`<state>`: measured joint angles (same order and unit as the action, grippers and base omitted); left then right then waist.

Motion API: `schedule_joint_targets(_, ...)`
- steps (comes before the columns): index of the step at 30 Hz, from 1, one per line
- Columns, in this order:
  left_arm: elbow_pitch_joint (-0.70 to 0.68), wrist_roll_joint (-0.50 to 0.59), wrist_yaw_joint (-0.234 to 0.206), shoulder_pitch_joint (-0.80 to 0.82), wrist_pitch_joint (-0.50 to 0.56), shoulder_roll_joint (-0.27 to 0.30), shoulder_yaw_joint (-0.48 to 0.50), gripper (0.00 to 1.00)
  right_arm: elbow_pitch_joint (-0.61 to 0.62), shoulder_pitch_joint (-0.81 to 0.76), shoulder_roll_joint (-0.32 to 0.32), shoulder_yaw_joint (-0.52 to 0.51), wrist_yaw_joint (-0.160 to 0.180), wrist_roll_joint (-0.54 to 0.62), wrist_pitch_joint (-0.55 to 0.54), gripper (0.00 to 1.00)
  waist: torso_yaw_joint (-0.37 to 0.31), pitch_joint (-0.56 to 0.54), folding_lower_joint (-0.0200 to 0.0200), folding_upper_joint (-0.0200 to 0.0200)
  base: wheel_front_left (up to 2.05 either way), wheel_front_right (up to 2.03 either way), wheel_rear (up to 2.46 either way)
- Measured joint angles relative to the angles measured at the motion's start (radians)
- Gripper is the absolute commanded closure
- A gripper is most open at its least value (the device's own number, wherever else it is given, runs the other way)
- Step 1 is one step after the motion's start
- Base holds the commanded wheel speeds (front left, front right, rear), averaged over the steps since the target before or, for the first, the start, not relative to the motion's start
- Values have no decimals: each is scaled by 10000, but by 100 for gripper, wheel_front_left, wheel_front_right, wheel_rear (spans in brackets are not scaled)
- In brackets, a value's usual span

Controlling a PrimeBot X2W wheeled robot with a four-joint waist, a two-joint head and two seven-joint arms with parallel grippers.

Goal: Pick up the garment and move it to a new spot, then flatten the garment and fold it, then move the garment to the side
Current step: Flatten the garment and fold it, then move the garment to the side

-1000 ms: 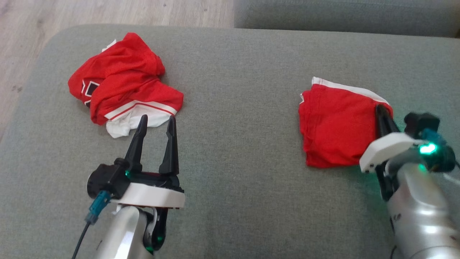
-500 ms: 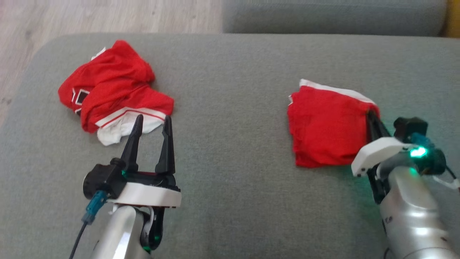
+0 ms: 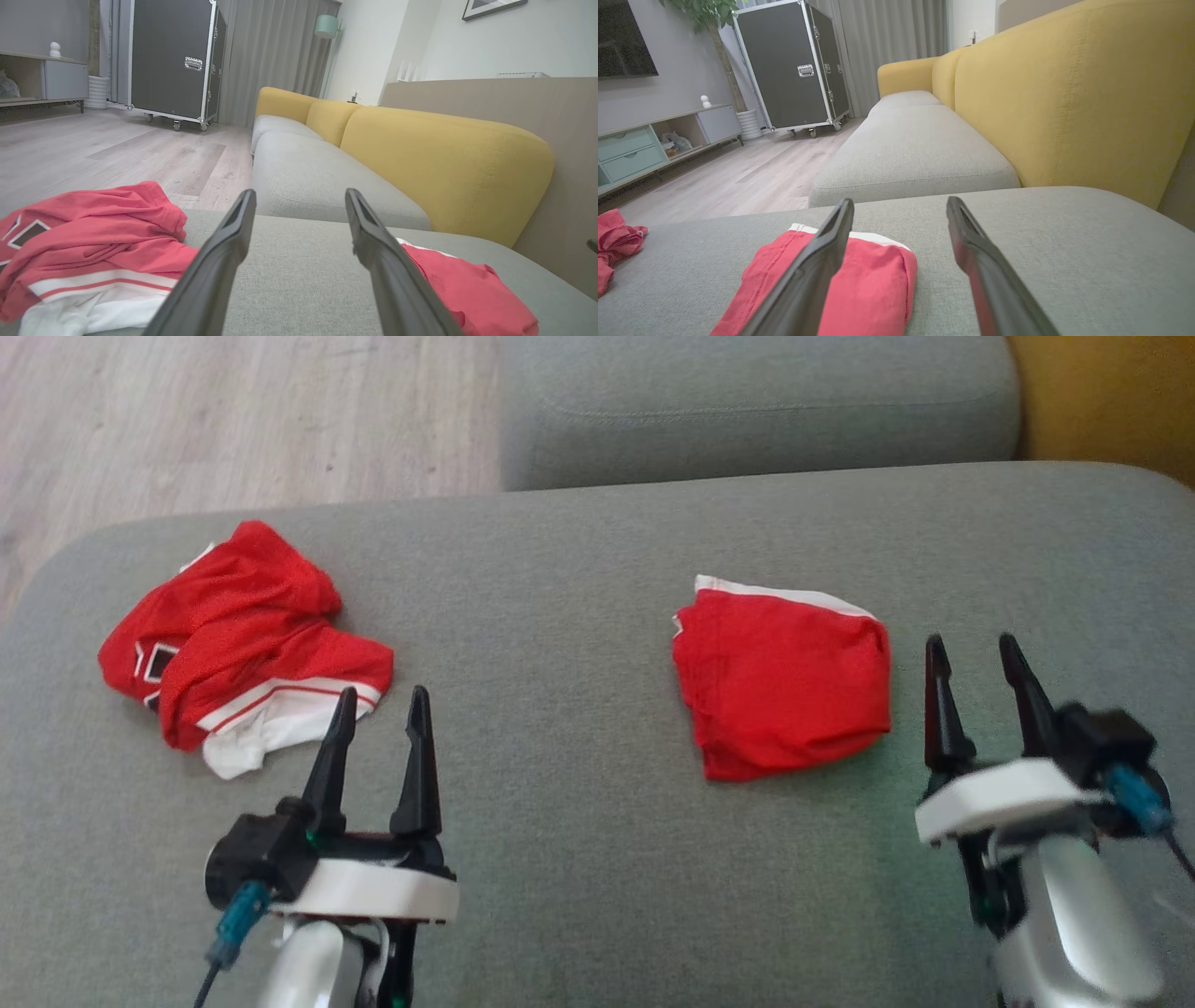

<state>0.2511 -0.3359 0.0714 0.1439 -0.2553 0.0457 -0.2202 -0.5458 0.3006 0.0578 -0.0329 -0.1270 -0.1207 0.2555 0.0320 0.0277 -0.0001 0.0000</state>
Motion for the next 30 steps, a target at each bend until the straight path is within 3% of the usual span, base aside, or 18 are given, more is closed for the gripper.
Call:
schedule_joint_targets(6,2,234,-4,-350,0,0,27,0,1475,-1392,-35,151,0,-236,0,0,-245,-131,0,0,0,0,0)
schedule_joint_targets(12,54,232,-8,-531,0,4,61,0,1659,-2060,-88,184,0,-290,0,0,-262,-136,0,0,0,0,0)
schedule_joint_targets(22,25,234,-8,-438,0,4,13,0,1494,-1784,-96,38,0,-100,-4,0,-49,139,1,0,0,0,0)
schedule_joint_targets(27,-4,274,0,-137,0,4,-79,0,934,-897,-96,96,0,650,-725,0,181,636,3,0,0,0,0)
schedule_joint_targets(30,-2,270,4,247,0,2,-173,0,232,-5,-94,-385,0,700,-1231,0,441,1051,3,0,0,0,0)
